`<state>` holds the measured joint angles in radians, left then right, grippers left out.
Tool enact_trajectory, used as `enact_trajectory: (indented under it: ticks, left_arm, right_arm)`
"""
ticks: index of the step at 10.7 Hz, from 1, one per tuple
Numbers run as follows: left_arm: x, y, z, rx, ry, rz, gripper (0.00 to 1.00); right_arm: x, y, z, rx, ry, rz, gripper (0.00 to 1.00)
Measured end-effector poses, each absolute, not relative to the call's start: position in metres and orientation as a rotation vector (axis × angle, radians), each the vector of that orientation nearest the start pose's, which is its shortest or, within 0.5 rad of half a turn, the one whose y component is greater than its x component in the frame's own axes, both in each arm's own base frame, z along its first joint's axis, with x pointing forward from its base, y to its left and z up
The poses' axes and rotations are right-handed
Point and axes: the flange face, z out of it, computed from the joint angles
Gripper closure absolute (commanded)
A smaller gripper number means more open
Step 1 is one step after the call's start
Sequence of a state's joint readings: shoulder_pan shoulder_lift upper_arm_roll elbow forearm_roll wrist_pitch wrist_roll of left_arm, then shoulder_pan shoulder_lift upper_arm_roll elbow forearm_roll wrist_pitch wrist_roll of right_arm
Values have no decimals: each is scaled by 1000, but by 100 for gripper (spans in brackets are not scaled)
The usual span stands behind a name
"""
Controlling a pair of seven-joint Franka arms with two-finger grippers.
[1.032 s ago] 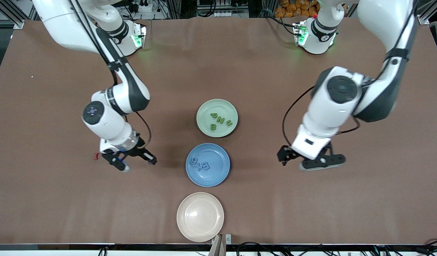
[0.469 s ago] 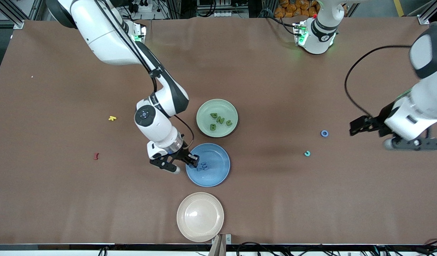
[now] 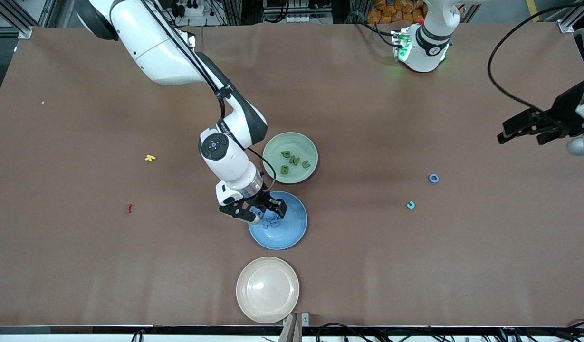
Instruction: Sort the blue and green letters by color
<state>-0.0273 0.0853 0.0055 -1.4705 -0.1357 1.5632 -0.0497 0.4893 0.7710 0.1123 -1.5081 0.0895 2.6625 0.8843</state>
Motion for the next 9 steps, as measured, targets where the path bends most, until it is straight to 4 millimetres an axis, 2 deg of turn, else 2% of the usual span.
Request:
enact_trajectory:
  ticks: [2, 4, 6, 7, 9]
  left_arm:
    - [572, -14, 630, -3280, -28, 11, 0]
    - [567, -17, 636, -3219, -1, -5, 0]
    - [565, -23, 639, -3198, 22, -14, 0]
    - [564, -22, 641, -3196, 21, -19, 0]
    - [559, -22, 644, -3194, 21, -24, 0]
  right_arm:
    - [633, 390, 248, -2789, 545, -241, 0]
    - [649, 349, 261, -2899, 493, -139, 0]
    - [670, 287, 288, -2961, 454, -77, 0]
    - [680, 249, 299, -2980, 429, -74, 0]
    - [692, 173, 309, -3021, 383, -95, 0]
